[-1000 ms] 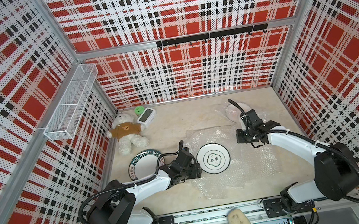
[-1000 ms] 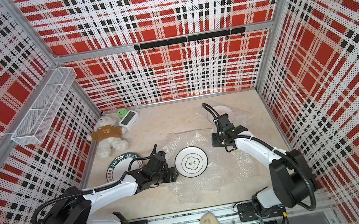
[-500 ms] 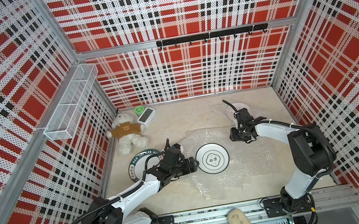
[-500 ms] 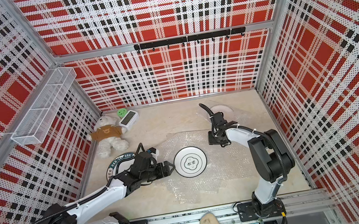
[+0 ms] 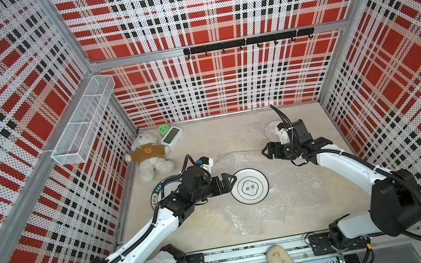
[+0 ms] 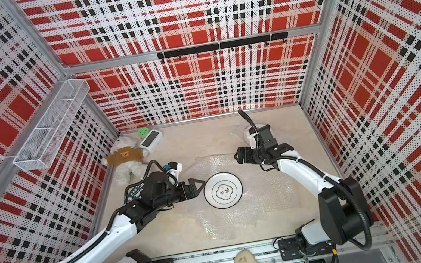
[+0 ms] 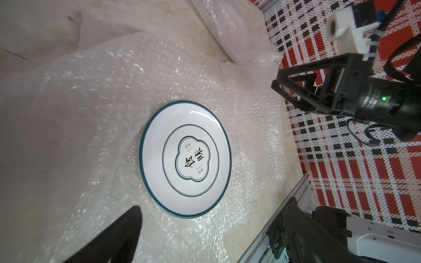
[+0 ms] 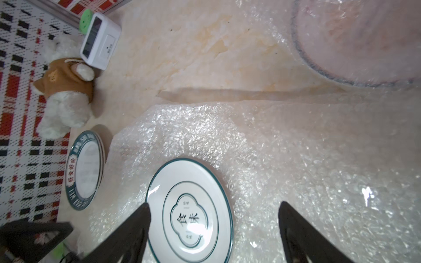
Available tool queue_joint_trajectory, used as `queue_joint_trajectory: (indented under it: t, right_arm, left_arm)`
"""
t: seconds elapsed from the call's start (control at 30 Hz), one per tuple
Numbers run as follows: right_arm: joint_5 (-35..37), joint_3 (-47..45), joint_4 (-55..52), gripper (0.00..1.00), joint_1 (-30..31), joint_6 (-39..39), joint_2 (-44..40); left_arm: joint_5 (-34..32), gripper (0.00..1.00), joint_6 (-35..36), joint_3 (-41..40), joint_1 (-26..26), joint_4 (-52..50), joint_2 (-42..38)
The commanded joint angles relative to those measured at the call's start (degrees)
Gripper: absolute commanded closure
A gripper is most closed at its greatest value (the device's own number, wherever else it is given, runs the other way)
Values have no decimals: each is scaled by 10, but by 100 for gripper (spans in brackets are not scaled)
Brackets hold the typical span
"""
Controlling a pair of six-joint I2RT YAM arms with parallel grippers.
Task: Unpack dinner plates from bubble wrap
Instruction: Unwrap the bubble wrap, then pick up the plate from the bubble wrap.
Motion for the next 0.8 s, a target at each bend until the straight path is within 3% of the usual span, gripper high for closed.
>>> queue_joint_trajectory:
  t: [0.0,0.23,0.3,0.77]
  right_arm:
    - [-51,-36,15,4,2,12,-41]
    - [-92,-100,23,0,2,20,-108]
    - [-103,-113,31,0,2,23,-121]
    - [-108,-129,29,0,2,17,-117]
  left_arm:
    - [35,3,-25,-1,-6,43,44]
    - [33,23,-36,-7,12,65,137]
    - [32,24,-33,-7,17,76,157]
    - [50,51,-61,-6,31,158,283]
